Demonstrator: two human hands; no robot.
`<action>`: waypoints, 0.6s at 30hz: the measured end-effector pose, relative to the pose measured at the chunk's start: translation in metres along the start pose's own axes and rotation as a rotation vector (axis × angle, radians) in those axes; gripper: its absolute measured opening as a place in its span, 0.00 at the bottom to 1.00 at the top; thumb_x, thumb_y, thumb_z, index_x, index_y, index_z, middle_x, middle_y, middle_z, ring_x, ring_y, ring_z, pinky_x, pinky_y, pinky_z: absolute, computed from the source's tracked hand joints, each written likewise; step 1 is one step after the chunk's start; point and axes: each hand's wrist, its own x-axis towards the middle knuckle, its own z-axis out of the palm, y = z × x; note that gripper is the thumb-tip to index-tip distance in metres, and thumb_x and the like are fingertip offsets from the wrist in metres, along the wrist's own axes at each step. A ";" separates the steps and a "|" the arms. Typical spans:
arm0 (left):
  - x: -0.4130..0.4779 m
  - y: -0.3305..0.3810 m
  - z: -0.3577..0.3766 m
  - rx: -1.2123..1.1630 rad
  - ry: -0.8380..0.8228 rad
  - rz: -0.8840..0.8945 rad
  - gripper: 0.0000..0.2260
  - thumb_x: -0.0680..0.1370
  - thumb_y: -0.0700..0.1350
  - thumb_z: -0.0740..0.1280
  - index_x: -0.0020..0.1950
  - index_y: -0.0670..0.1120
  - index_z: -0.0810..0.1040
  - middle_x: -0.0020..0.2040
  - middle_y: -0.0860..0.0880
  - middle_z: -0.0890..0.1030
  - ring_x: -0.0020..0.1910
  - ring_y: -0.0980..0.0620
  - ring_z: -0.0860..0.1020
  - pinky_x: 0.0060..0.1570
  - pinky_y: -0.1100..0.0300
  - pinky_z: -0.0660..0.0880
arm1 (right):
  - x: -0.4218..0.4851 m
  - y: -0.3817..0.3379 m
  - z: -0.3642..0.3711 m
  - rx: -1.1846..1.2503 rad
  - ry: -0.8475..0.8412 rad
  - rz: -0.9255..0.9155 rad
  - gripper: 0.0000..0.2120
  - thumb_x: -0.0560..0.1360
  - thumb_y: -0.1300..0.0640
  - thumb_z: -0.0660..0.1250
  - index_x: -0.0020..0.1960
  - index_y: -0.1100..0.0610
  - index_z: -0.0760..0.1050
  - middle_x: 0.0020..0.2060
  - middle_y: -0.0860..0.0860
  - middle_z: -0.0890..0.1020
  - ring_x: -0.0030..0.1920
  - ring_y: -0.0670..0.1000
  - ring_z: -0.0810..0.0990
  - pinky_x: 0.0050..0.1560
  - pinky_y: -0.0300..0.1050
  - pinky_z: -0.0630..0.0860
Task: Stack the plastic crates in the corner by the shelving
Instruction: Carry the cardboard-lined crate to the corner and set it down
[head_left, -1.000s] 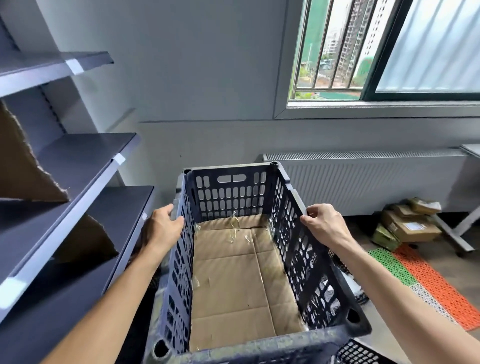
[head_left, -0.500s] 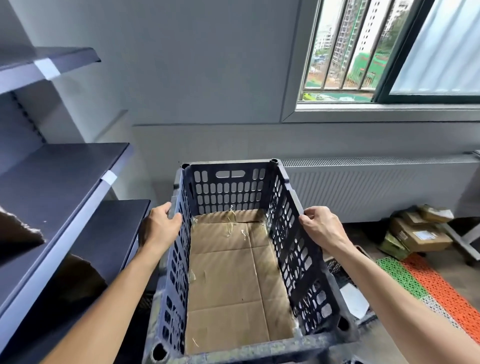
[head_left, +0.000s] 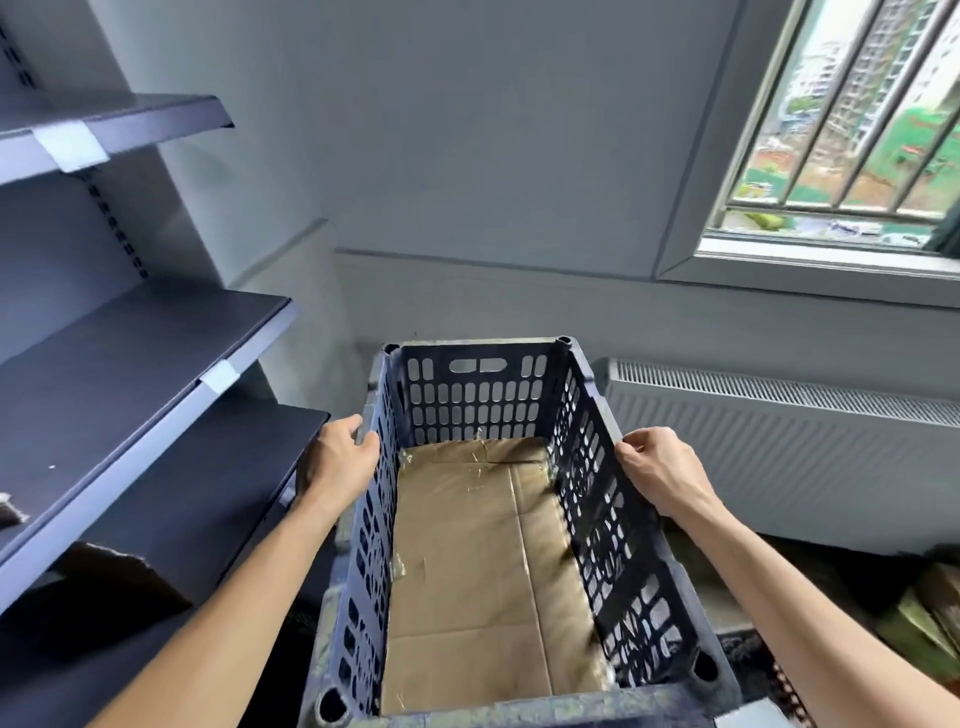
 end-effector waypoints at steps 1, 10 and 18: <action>0.004 0.004 0.006 0.001 0.009 -0.017 0.20 0.78 0.48 0.62 0.70 0.46 0.73 0.51 0.44 0.85 0.47 0.42 0.81 0.43 0.56 0.74 | 0.013 0.000 -0.001 -0.011 -0.009 -0.022 0.14 0.75 0.54 0.61 0.48 0.62 0.81 0.42 0.58 0.86 0.45 0.59 0.83 0.49 0.53 0.81; 0.042 0.027 0.046 0.016 0.034 -0.116 0.17 0.79 0.47 0.62 0.68 0.47 0.74 0.55 0.42 0.82 0.43 0.44 0.79 0.43 0.57 0.74 | 0.098 0.001 0.003 -0.039 -0.061 -0.106 0.15 0.78 0.54 0.61 0.51 0.64 0.80 0.47 0.59 0.86 0.47 0.60 0.83 0.53 0.55 0.80; 0.109 0.022 0.090 -0.021 -0.036 -0.189 0.25 0.78 0.48 0.62 0.75 0.45 0.66 0.67 0.44 0.76 0.48 0.46 0.80 0.55 0.56 0.75 | 0.172 -0.010 0.032 -0.109 -0.121 -0.112 0.13 0.79 0.54 0.61 0.54 0.60 0.80 0.50 0.58 0.85 0.48 0.59 0.83 0.53 0.53 0.80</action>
